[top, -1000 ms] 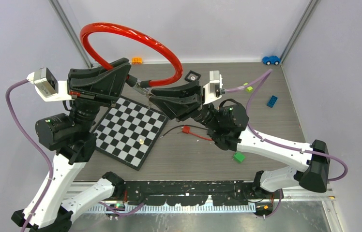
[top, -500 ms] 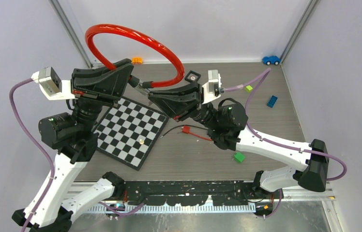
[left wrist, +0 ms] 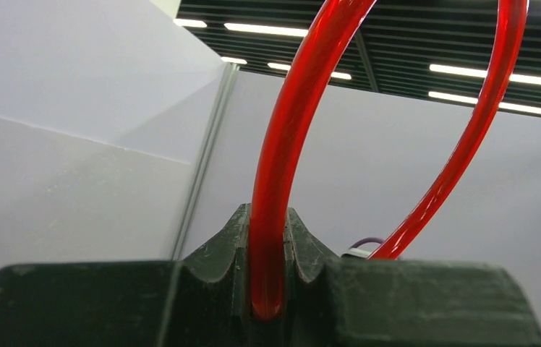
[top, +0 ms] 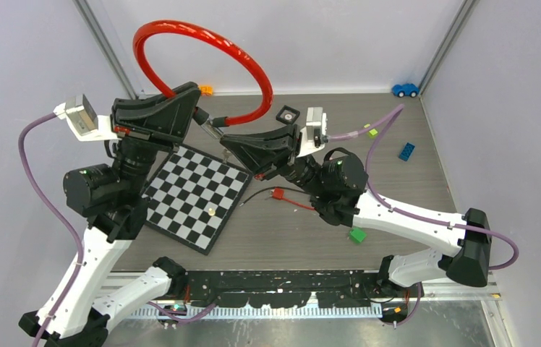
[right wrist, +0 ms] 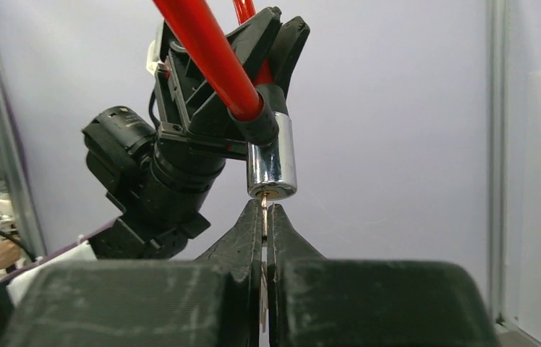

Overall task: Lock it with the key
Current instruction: Lock the lock.

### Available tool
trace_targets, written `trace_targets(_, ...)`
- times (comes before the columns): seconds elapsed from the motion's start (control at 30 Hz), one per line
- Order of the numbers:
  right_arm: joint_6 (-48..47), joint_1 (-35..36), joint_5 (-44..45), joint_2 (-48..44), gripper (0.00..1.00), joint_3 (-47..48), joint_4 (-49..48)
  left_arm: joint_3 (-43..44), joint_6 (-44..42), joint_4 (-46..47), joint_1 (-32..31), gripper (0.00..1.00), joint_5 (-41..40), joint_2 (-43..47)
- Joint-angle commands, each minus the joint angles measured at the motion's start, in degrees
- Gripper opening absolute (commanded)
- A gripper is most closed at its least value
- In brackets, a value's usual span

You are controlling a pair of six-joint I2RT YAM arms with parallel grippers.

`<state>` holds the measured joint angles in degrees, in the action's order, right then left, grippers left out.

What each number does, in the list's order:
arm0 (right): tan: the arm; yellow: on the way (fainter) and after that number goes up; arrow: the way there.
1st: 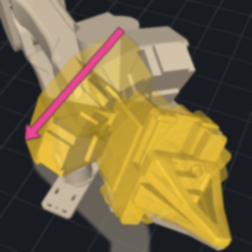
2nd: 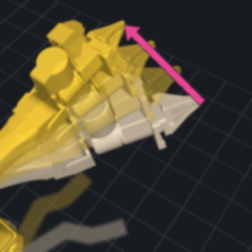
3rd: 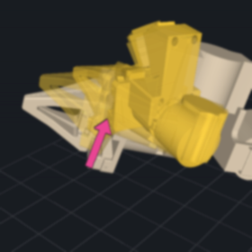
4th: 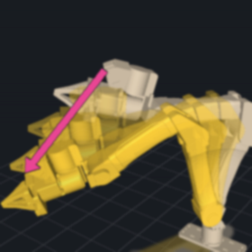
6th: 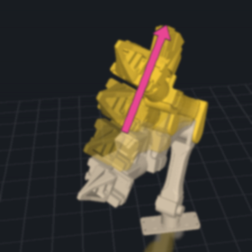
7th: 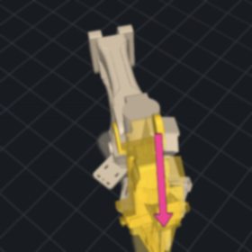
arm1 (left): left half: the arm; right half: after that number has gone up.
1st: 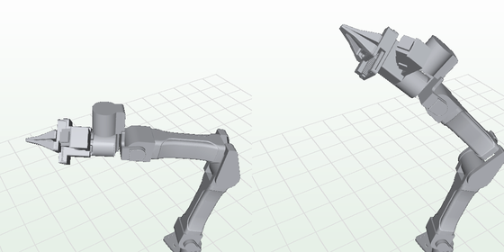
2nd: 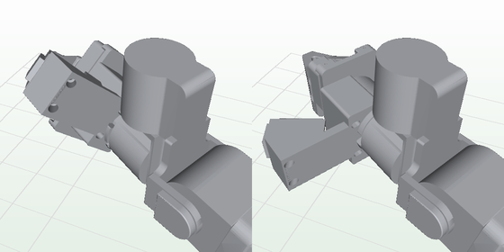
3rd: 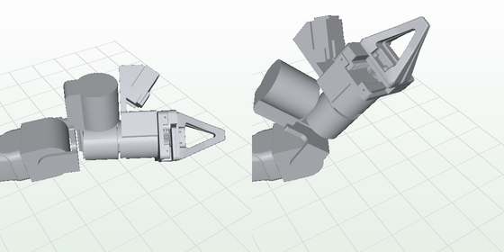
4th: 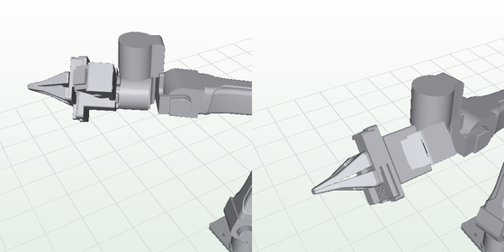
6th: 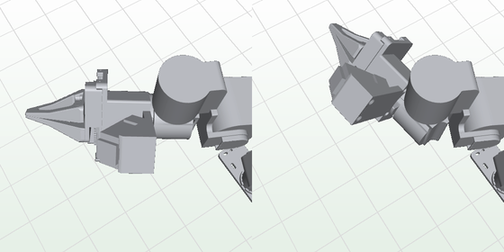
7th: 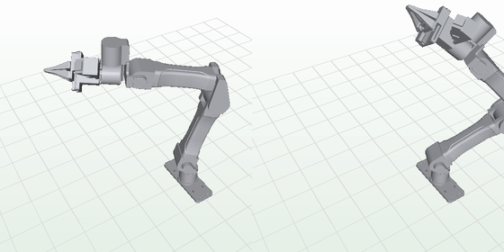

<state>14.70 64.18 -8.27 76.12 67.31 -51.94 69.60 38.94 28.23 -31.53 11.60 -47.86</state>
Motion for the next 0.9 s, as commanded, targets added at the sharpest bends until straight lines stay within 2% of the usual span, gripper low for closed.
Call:
trace_targets(0.0, -9.47, 0.79, 9.74, -1.34, 0.01, 2.04, 3.08, 1.47, 0.60, -1.51, 0.06, 0.00, -4.42, 0.99)
trace_targets(0.17, -25.20, 4.37, 19.05, 0.31, 0.01, 3.60, 4.46, 2.11, -0.25, -5.55, 0.06, 0.00, -6.48, 1.19)
trace_targets(0.43, -49.23, 10.63, 32.23, 5.35, 0.01, 6.73, 0.90, 2.70, -0.77, -8.80, 0.06, 0.00, -8.12, 1.36)
trace_targets(0.6, -51.39, 11.14, 36.17, 6.20, 0.01, 8.17, 0.83, 3.17, -1.53, -10.24, 0.06, 0.00, -8.34, 1.56)
trace_targets(0.87, -49.76, 11.14, 37.00, 5.29, 0.01, 6.85, 0.02, 2.93, -1.76, -11.28, 0.06, 0.00, -8.69, 2.14)
